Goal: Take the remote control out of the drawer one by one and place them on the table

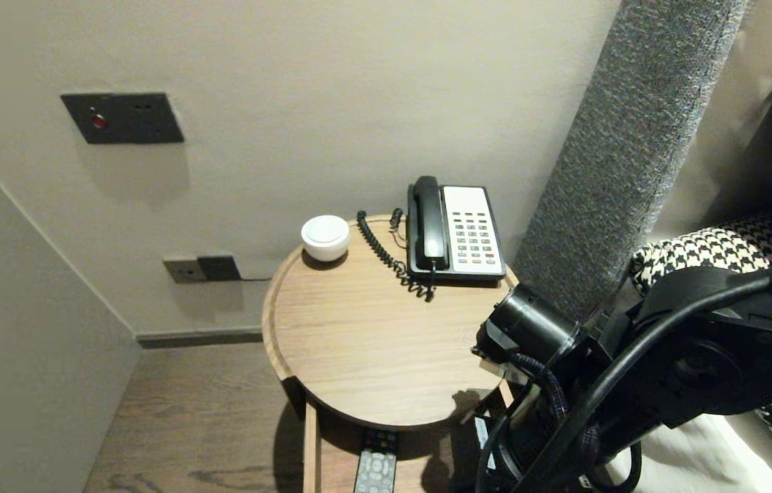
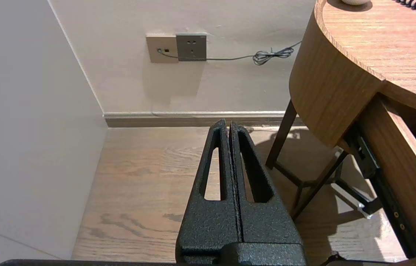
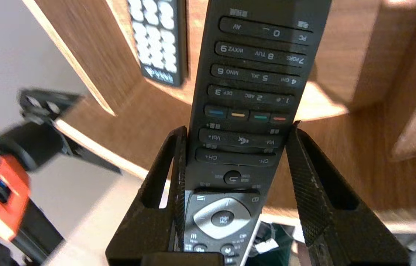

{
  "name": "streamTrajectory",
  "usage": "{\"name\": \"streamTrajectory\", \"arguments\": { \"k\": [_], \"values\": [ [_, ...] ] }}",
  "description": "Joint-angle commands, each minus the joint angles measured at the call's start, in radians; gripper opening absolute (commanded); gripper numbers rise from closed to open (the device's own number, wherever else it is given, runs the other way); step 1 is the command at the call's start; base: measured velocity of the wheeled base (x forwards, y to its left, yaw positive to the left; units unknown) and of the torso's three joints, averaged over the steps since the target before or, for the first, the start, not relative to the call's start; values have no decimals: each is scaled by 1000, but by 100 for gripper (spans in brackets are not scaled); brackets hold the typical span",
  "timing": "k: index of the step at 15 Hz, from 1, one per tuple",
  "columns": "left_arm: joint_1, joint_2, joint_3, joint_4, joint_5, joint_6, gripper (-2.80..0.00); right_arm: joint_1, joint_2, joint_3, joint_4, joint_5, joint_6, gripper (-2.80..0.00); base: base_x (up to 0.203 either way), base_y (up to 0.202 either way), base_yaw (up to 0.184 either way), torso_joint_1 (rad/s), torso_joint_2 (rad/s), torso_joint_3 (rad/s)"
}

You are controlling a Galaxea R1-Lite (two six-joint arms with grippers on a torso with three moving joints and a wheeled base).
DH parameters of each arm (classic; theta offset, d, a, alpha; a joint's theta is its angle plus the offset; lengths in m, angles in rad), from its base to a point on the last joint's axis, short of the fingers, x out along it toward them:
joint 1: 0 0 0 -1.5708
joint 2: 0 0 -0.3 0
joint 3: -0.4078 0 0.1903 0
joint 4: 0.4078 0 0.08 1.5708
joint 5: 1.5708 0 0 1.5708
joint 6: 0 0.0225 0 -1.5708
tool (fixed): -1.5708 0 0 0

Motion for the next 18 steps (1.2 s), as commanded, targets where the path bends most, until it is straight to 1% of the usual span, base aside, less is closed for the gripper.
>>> {"name": "streamTrajectory", "arguments": {
  "k": [1,3,9,13,18],
  "values": [
    [0,-2,0,-1,0,-2,-280,2,-16,19,9,17,-8,-280,0,0,0,0,0,0],
    [0,-2,0,-1,0,-1,-280,2,-23,38,9,48,-21,-280,0,0,0,0,0,0],
    [0,-1,0,-1,0,0,-280,-8,-56,91,8,49,-50,-280,0,0,0,0,0,0],
    [0,-2,0,-1,0,-2,-280,-8,-87,113,9,49,-51,-280,0,0,0,0,0,0],
    [0,-1,0,-1,0,-1,-280,-11,-170,139,28,49,-49,-280,0,0,0,0,0,0]
  ]
}}
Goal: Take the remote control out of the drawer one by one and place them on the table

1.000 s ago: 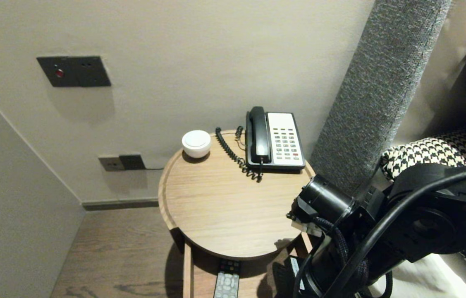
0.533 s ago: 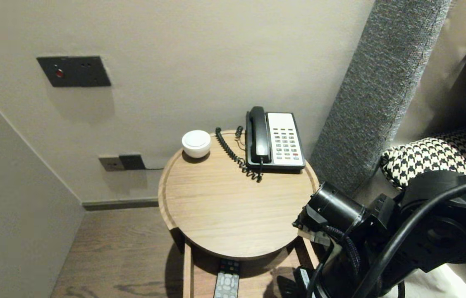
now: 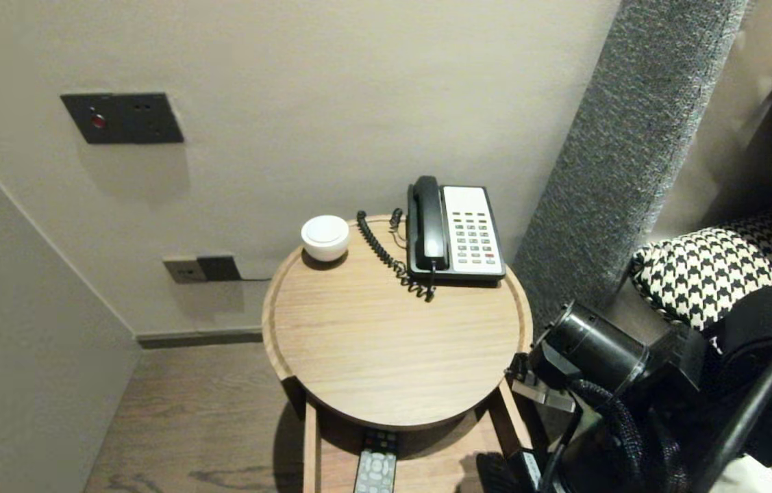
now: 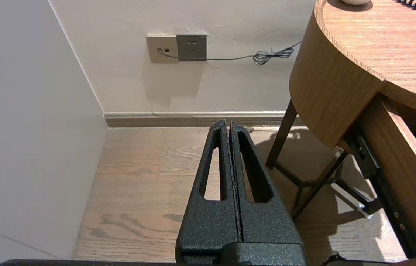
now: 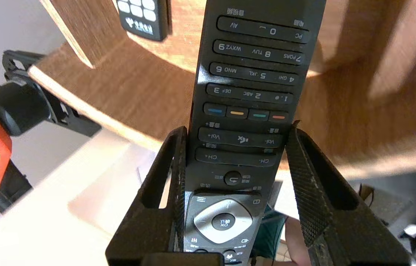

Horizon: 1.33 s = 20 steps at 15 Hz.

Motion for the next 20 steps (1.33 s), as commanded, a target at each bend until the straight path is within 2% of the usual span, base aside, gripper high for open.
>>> {"name": "streamTrajectory", "arguments": {
  "k": [1,5,9,12,16,20],
  "values": [
    [0,-2,0,-1,0,0,-280,0,-42,6,20,2,3,-280,0,0,0,0,0,0],
    [0,-2,0,-1,0,0,-280,-21,-79,-30,28,2,7,-280,0,0,0,0,0,0],
    [0,-2,0,-1,0,-1,-280,-45,-116,-154,109,-8,5,-280,0,0,0,0,0,0],
    [0,-1,0,-1,0,-1,-280,-127,-105,-296,147,-22,-4,-280,0,0,0,0,0,0],
    [0,-2,0,-1,0,-2,-280,-219,34,-534,262,-28,-28,-280,0,0,0,0,0,0],
    [0,-1,0,-1,0,-1,-280,-303,201,-689,280,-40,-22,-280,0,0,0,0,0,0]
  ]
}}
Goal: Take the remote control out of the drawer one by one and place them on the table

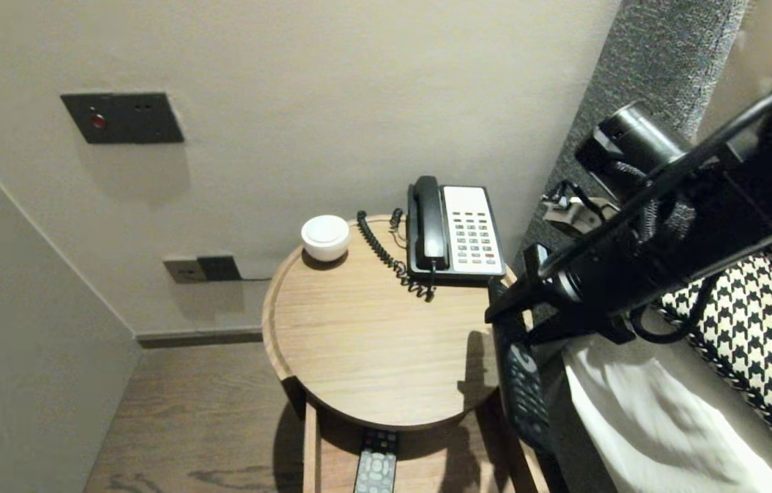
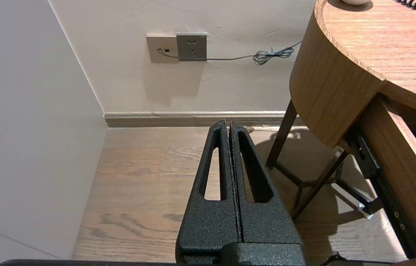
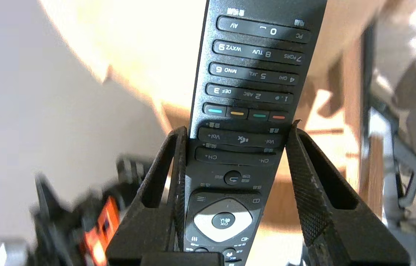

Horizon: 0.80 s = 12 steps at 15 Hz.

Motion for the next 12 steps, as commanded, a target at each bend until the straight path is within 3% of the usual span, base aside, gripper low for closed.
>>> {"name": "streamTrajectory", "arguments": {
  "k": [1,4,9,12],
  "values": [
    [0,0,0,-1,0,0,-280,-35,128,-81,7,-40,7,-280,0,0,0,0,0,0],
    [0,-2,0,-1,0,-1,-280,6,187,-128,9,-173,20,-280,0,0,0,0,0,0],
    [0,-2,-2,-1,0,0,-280,83,260,-182,15,-242,59,-280,0,0,0,0,0,0],
    [0,-1,-1,-1,0,-1,-280,89,279,-171,16,-243,84,-280,0,0,0,0,0,0]
  ]
}}
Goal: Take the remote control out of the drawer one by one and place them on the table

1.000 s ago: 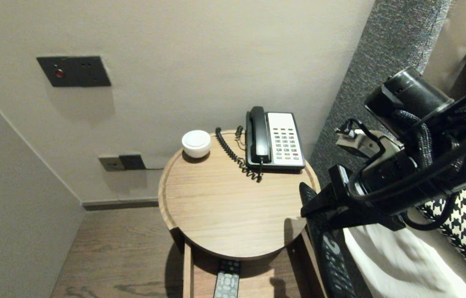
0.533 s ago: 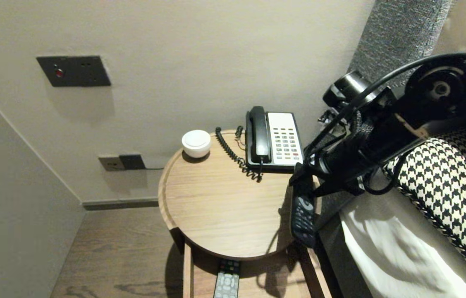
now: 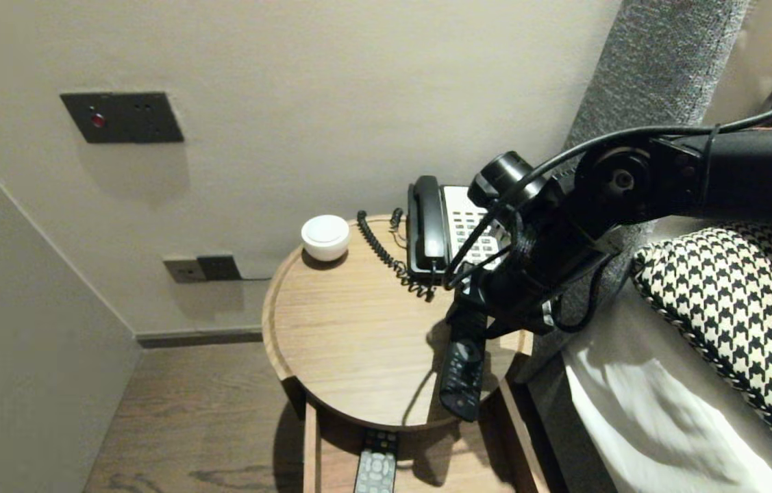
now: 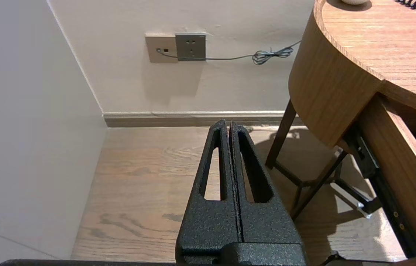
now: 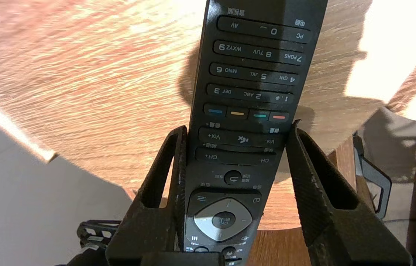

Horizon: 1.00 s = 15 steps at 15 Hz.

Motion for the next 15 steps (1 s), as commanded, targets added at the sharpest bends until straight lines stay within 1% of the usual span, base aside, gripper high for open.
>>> {"name": "streamTrajectory", "arguments": {
  "k": [1,8,15],
  "values": [
    [0,-2,0,-1,0,0,-280,4,35,13,4,1,9,-280,0,0,0,0,0,0],
    [0,-3,0,-1,0,1,-280,4,74,16,10,-1,17,-280,0,0,0,0,0,0],
    [0,-2,0,-1,0,-1,-280,9,63,7,12,-2,17,-280,0,0,0,0,0,0]
  ]
}}
